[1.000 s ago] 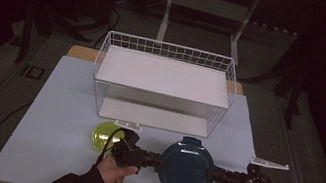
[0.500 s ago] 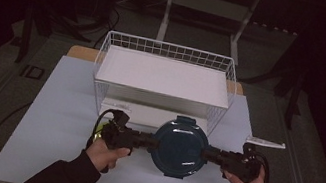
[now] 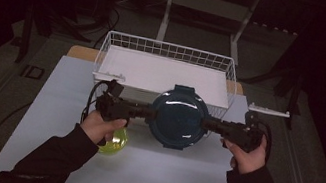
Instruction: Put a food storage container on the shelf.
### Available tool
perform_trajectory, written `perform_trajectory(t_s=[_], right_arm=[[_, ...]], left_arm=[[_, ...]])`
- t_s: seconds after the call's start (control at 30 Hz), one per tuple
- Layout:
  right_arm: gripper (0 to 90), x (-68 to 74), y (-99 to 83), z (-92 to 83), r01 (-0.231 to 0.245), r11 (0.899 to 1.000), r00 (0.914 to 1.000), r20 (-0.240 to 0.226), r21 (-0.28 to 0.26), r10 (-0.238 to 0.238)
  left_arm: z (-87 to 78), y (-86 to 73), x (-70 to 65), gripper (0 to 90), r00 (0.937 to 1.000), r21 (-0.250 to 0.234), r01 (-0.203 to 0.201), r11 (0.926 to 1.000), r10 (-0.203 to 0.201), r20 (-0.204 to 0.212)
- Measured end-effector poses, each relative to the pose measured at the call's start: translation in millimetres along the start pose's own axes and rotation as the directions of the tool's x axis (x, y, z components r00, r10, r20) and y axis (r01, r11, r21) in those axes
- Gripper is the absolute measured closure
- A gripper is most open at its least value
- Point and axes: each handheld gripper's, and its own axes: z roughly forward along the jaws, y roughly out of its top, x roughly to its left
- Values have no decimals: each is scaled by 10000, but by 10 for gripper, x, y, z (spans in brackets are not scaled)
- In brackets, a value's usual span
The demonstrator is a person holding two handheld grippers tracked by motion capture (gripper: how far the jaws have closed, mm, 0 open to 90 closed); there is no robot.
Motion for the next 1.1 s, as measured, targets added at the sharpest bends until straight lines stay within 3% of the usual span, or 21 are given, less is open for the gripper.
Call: perform_trajectory(t_s=[0.03,0.07,0.1,0.33,0.63,0.7,0.97,1.0,1.07,1.1], right_arm=[[569,0,0,0,0,10000,10000,0,0,0],[568,-16,191,66,13,10000,10000,-27,-3,-13],[568,-18,249,87,59,10000,10000,-9,13,-59],[567,-89,605,258,-116,9999,9999,1,20,116],[566,-183,853,434,-490,9988,9988,5,32,490],[566,-205,956,470,-676,9977,9977,40,-20,676],[565,-306,1059,522,-1351,9908,9907,137,-65,1352],[564,-321,1064,530,-1469,9891,9891,115,-68,1470],[562,-347,1076,542,-1700,9854,9854,123,-64,1701],[561,-361,1083,549,-1844,9828,9828,109,-51,1844]], left_arm=[[0,0,0,573,10000,0,0,10000,0,0],[-35,105,20,573,9999,-121,83,9999,-84,-76],[-63,198,45,572,9998,-199,82,9998,-85,-162],[-143,443,124,570,9986,-543,181,9984,-207,-485],[-210,697,309,569,9969,-892,466,9949,-520,-585],[-207,822,366,568,9969,-832,427,9956,-479,-619],[-158,911,518,564,9909,-920,1265,9877,-1301,-349],[-146,924,558,564,9872,-970,1546,9832,-1577,-248],[-138,929,580,564,9848,-1024,1698,9801,-1727,-206],[-129,938,608,564,9801,-1050,1958,9750,-1982,-128]])
